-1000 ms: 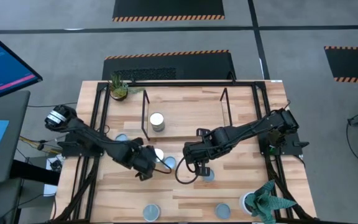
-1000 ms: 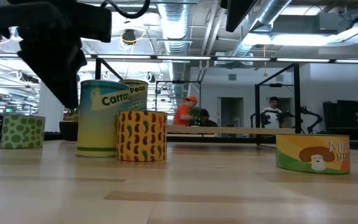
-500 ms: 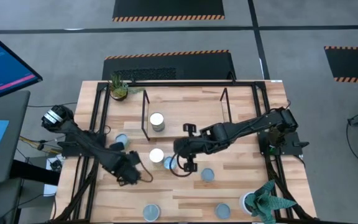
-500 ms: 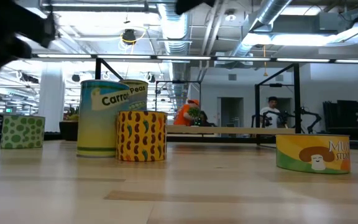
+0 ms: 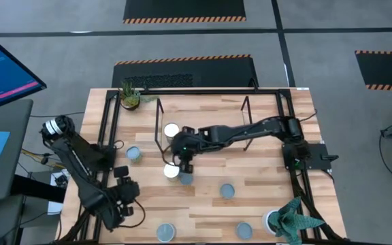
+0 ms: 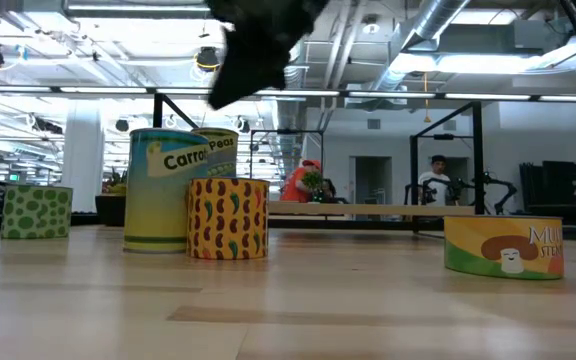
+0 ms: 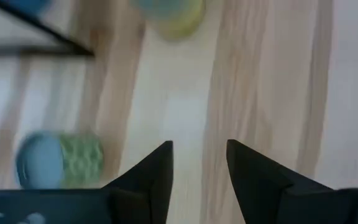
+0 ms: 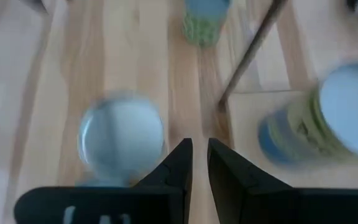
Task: Pick and place cans onto a shelf
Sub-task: Put the canned carrots on the shelf
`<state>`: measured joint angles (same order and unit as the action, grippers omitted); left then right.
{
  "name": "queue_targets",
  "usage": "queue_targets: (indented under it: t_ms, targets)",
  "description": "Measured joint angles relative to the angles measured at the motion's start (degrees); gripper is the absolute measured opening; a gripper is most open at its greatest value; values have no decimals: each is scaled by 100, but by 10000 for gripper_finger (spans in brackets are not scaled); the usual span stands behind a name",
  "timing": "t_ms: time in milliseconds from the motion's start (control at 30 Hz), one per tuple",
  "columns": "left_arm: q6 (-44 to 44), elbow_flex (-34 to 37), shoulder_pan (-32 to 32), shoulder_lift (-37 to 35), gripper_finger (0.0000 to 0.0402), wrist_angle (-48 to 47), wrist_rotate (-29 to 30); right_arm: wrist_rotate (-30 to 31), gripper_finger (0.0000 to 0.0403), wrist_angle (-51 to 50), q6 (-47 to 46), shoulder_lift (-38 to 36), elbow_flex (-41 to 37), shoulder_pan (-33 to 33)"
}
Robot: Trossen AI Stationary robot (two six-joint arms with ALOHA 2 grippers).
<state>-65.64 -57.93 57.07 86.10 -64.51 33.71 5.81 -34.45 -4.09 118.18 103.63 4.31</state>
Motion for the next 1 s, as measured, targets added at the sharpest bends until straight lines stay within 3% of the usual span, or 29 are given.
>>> queue_targets:
  t_ms: [200,567,1000]
  targets:
    - [-19,192,5,-79,139,-4,863,-138,75,147,-57,121,-15,-29]
    - [-235,300,-15,-69,139,514,901,-156,80,397,-2,119,-11,250]
    - [-213,300,-15,-65,139,906,853,-132,169,664,-38,392,-3,290]
